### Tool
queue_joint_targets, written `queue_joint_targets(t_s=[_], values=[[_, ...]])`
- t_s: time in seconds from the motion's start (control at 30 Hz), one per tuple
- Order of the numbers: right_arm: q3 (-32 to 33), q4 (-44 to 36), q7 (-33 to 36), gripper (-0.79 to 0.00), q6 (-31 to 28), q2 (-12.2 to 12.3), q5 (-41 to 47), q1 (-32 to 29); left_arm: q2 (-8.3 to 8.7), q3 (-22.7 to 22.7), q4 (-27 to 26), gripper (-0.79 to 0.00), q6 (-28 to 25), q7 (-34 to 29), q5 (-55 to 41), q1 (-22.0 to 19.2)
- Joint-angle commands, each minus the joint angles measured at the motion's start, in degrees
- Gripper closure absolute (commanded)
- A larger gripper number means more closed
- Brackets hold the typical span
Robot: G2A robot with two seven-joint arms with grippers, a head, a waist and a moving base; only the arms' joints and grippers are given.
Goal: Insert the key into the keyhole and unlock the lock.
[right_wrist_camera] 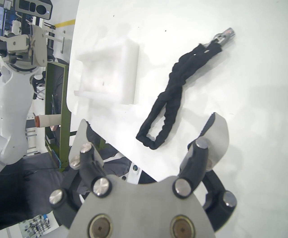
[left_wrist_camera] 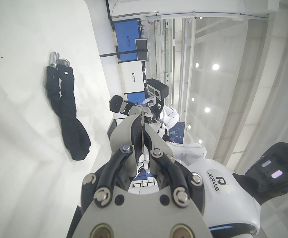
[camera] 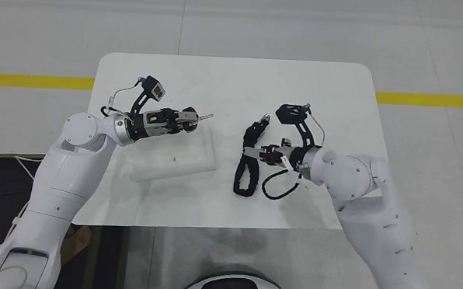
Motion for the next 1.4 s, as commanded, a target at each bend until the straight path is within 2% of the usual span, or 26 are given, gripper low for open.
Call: queue_joint_targets(t_s=[0.0, 0.1, 0.3, 0.33, 0.37, 0.43, 0.47, 0.5, 0.57, 0.6, 0.67, 0.7, 0.73, 0.77, 0.93, 1.0, 1.1, 1.23, 1.33, 1.37], values=[[-3.1, 2.3, -1.3, -0.785, 0.7, -0.5, -3.9, 1.3, 0.0, 0.0, 0.0, 0.0, 0.0, 0.0, 0.0, 0.0], [-6.6, 6.7, -3.8, -0.785, 1.7, -1.7, -5.7, 4.2, 0.0, 0.0, 0.0, 0.0, 0.0, 0.0, 0.0, 0.0], [-9.2, 14.1, -8.8, -0.785, 4.1, -4.0, -8.1, 8.4, 0.0, 0.0, 0.0, 0.0, 0.0, 0.0, 0.0, 0.0], [-9.6, 15.3, -8.8, -0.711, 4.0, -4.3, -8.4, 9.0, 0.0, 0.0, 0.0, 0.0, 0.0, 0.0, 0.0, 0.0], [-9.9, 16.5, -8.8, -0.603, 4.0, -4.7, -8.6, 9.7, 0.0, 0.0, 0.0, 0.0, 0.0, 0.0, 0.0, 0.0], [-10.2, 18.7, -9.1, -0.573, 4.5, -5.4, -9.4, 10.7, 0.0, 0.0, 0.0, 0.0, 0.0, 0.0, 0.0, 0.0], [-10.4, 19.6, -9.1, -0.4, 4.4, -5.7, -9.5, 11.1, 0.0, 0.0, 0.0, 0.0, 0.0, 0.0, 0.0, 0.0], [-10.4, 20.5, -9.1, -0.357, 4.4, -6.0, -9.6, 11.5, 0.0, 0.0, 0.0, 0.0, 0.0, 0.0, 0.0, 0.0], [-10.4, 22.3, -9.1, -0.342, 4.2, -6.6, -10.1, 12.4, 0.0, 0.0, 0.0, 0.0, 0.0, 0.0, 0.0, 0.0], [-10.7, 23.3, -9.5, -0.283, 4.4, -6.8, -12.1, 12.9, 0.0, 0.0, 0.0, 0.0, 0.0, 0.0, 0.0, 0.0], [-11.3, 25.2, -7.5, -0.268, 3.5, -7.4, -12.1, 13.4, 0.0, 0.0, 0.0, 0.0, 0.0, 0.0, 0.0, 0.0], [-11.1, 25.8, -7.1, -0.12, 3.1, -7.7, -12.0, 13.9, 0.0, 0.0, 0.0, 0.0, 0.0, 0.0, 0.0, 0.0], [-11.0, 26.1, -7.3, -0.028, 3.0, -7.9, -12.3, 13.9, 0.0, 0.0, 0.0, 0.0, 0.0, 0.0, 0.0, 0.0], [-10.9, 26.5, -7.4, 0.0, 2.9, -8.1, -13.1, 13.9, 0.0, 0.0, 0.0, 0.0, 0.0, 0.0, 0.0, 0.0], [-8.6, 24.4, -4.5, 0.0, -0.9, -8.4, -13.5, 11.6, 0.0, 0.0, 0.0, 0.0, 0.0, 0.0, 0.0, 0.0], [-5.9, 22.4, -1.2, 0.0, -4.2, -8.3, -9.8, 10.0, 0.0, 0.0, 0.0, 0.0, 0.0, 0.0, 0.0, 0.0], [-2.5, 19.4, 2.1, 0.0, -7.1, -7.8, -9.3, 7.8, 0.0, 0.0, 0.0, 0.0, 0.0, 0.0, 0.0, 0.0], [2.6, 16.9, 7.3, 0.0, -9.7, -7.0, -7.3, 5.2, 0.0, 0.0, 0.0, 0.0, 0.0, 0.0, 0.0, 0.0], [3.9, 18.7, 8.9, 0.0, -9.3, -6.7, -10.9, 5.5, 0.0, 0.0, 0.0, 0.0, 0.0, 0.0, 0.0, 0.0], [3.7, 19.1, 9.0, -0.336, -8.8, -6.7, -11.9, 5.8, 0.0, 0.0, 0.0, 0.0, 0.0, 0.0, 0.0, 0.0]])
